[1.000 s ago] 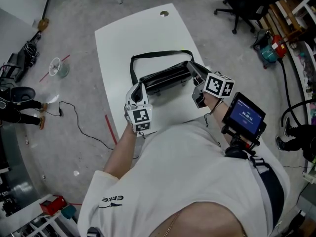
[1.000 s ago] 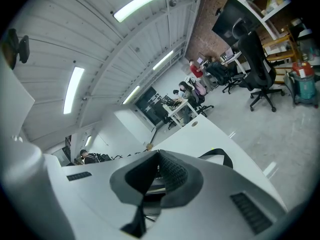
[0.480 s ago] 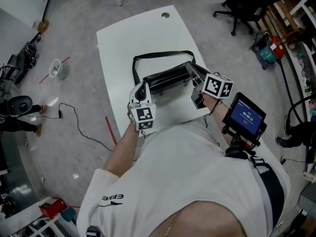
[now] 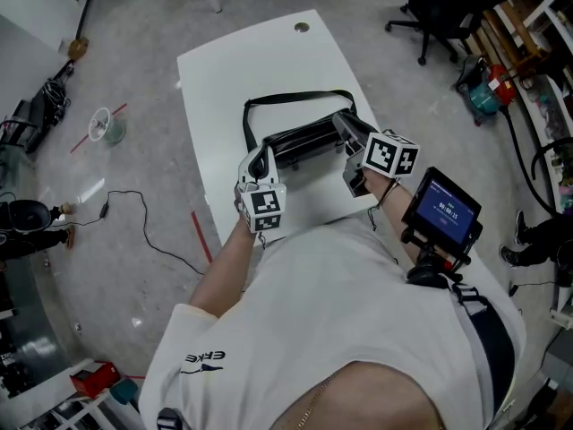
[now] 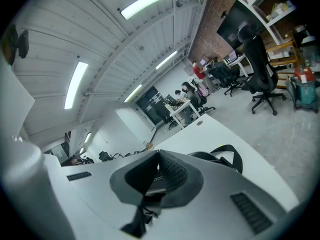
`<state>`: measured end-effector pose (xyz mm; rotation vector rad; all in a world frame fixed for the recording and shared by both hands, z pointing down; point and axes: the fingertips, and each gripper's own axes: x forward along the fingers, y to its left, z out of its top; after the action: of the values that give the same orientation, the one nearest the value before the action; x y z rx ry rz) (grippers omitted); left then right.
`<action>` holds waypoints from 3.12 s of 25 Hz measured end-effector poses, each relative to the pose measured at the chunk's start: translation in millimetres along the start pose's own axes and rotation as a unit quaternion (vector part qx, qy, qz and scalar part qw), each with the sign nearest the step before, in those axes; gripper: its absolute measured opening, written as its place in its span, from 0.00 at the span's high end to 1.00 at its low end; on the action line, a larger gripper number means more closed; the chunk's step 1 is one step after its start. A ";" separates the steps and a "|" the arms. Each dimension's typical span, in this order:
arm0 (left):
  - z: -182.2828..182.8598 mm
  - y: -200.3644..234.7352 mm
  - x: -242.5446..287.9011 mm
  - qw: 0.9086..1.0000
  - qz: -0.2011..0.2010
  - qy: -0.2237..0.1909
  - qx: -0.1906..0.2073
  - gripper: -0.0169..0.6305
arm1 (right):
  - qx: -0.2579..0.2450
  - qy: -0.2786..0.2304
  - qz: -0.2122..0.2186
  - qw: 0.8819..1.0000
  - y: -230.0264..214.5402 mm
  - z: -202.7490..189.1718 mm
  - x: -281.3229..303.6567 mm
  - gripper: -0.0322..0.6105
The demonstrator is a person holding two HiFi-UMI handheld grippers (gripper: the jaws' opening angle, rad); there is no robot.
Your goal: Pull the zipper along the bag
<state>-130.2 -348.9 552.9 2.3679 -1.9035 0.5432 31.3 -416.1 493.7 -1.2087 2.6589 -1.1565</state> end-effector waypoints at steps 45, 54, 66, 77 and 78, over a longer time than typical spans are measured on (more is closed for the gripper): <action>-22.7 -65.9 11.9 0.984 -0.144 0.004 0.101 0.88 | -0.034 0.014 -0.031 0.999 -16.3 1.9 0.7 0.93; -19.7 -73.6 16.2 0.984 -0.142 0.001 0.104 0.89 | -0.064 0.032 -0.030 0.997 -5.0 -3.3 4.8 0.93; -16.5 -83.6 21.9 0.984 -0.147 -0.003 0.102 0.89 | -0.082 0.047 -0.027 0.995 -1.1 -12.0 9.9 0.93; -13.7 -95.9 28.4 0.983 -0.152 -0.007 0.103 0.90 | -0.093 0.059 -0.019 0.994 6.0 -21.2 14.0 0.93; -13.9 -97.0 29.1 0.983 -0.152 -0.007 0.103 0.90 | -0.094 0.060 -0.020 0.994 5.5 -21.8 14.2 0.93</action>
<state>-35.6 -349.4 591.7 2.7268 -1.5094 0.7269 11.6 -409.4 510.2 -1.2603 2.9029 -1.0340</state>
